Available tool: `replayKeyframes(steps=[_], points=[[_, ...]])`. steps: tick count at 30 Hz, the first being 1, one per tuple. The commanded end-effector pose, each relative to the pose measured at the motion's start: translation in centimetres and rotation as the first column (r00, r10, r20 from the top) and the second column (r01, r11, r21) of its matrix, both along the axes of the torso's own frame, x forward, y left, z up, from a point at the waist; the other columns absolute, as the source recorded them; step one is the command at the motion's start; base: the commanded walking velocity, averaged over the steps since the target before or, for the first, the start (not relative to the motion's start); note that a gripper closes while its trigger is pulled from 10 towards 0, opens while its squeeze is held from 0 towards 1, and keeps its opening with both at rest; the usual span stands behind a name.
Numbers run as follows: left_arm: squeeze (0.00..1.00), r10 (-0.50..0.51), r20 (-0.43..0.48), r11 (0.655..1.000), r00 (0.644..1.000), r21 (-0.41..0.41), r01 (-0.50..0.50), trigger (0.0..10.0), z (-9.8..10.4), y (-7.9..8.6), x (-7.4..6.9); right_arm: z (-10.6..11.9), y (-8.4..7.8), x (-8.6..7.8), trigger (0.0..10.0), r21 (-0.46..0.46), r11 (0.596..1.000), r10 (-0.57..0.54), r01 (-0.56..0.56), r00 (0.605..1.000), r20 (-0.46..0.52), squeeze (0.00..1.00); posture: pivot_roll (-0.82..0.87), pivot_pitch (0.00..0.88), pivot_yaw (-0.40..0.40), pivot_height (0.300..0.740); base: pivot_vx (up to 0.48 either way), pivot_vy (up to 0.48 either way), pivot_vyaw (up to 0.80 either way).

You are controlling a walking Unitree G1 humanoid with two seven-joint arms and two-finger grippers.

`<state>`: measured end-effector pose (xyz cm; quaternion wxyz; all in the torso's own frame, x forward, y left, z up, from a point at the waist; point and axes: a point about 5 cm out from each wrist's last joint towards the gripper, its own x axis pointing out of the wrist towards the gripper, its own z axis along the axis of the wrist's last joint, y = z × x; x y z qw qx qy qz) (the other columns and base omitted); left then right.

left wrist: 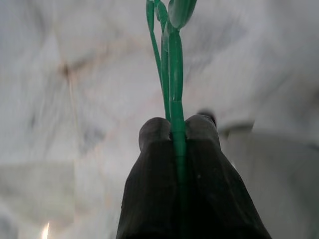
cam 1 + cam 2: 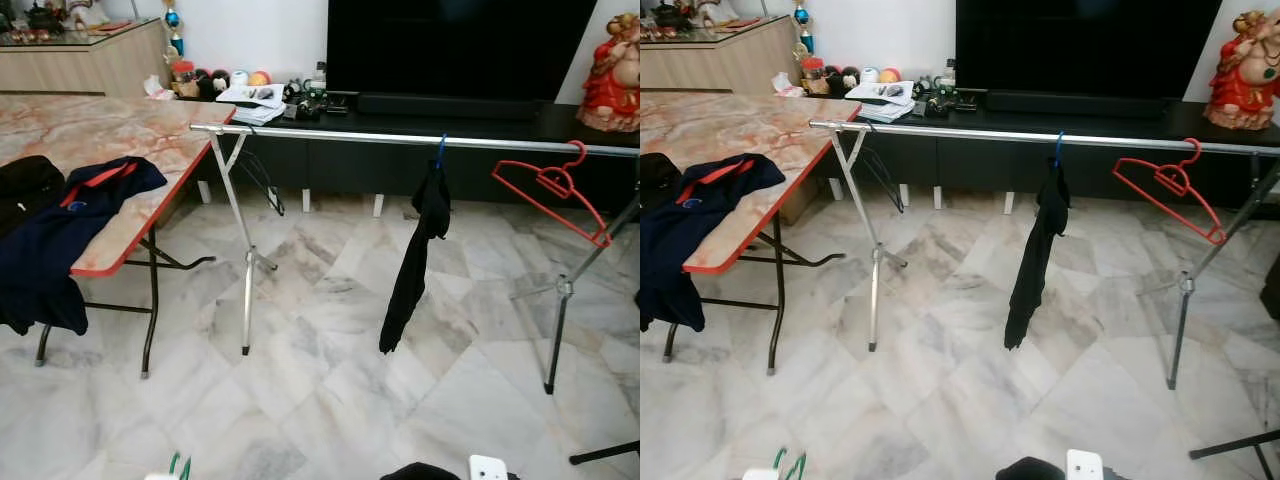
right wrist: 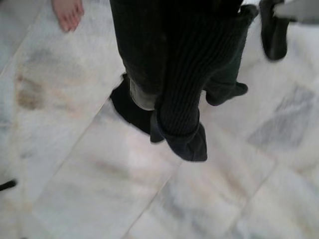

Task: Hang hanger

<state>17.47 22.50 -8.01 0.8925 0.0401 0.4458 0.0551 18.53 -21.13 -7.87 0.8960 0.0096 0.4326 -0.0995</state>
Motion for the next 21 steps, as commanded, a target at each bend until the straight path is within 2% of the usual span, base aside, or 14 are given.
replayKeyframes(steps=[1,4,5,9,15,16,18,21], points=[[0.00,-0.030,0.076,0.999,0.997,0.034,0.028,10.0,1.0,0.5,1.7,0.6,-0.1,1.0,10.0,0.014,1.000,-0.014,0.013,0.998,0.069,0.00,0.05,0.000,-0.030,0.740,0.000,0.000,0.00],[0.00,-0.075,0.210,0.996,0.975,0.053,0.065,10.0,3.0,0.5,4.6,1.2,-0.3,1.7,10.0,0.019,1.000,-0.006,0.003,0.993,0.121,0.00,0.05,0.000,-0.036,0.740,0.000,0.000,0.00],[0.00,-0.075,0.210,0.996,0.975,0.053,0.065,10.0,3.0,0.5,4.6,1.2,-0.3,1.7,10.0,0.019,1.000,-0.006,0.003,0.993,0.121,0.00,0.05,0.000,-0.036,0.740,0.000,0.000,0.00],[0.00,-0.142,0.319,0.988,0.937,0.102,0.114,10.0,5.0,0.4,7.0,1.3,-0.5,1.7,10.0,0.024,0.999,-0.028,0.025,0.988,0.149,0.00,0.06,0.000,-0.036,0.740,0.000,0.000,0.00],[0.00,-0.195,0.400,0.980,0.896,0.111,0.163,10.0,6.2,-0.1,8.2,1.1,-0.6,1.3,10.0,0.026,0.999,-0.030,0.027,0.989,0.144,0.00,0.08,0.000,-0.040,0.740,0.000,0.000,0.00],[0.00,-0.195,0.400,0.980,0.896,0.111,0.163,10.0,6.2,-0.1,8.2,1.1,-0.6,1.3,10.0,0.026,0.999,-0.030,0.027,0.989,0.144,0.00,0.08,0.000,-0.040,0.740,0.000,0.000,0.00],[0.00,-0.269,0.404,0.962,0.874,0.163,0.220,10.0,6.3,-0.2,8.0,0.9,-0.6,0.9,10.0,0.026,0.999,-0.031,0.028,0.989,0.142,0.00,0.07,0.000,-0.034,0.740,0.000,0.000,0.00],[0.00,-0.288,0.423,0.956,0.859,0.173,0.236,10.0,6.4,0.1,7.7,0.8,-0.5,0.6,10.0,0.029,0.999,-0.041,0.037,0.988,0.147,0.00,0.07,0.000,-0.022,0.740,0.000,0.000,0.00]])
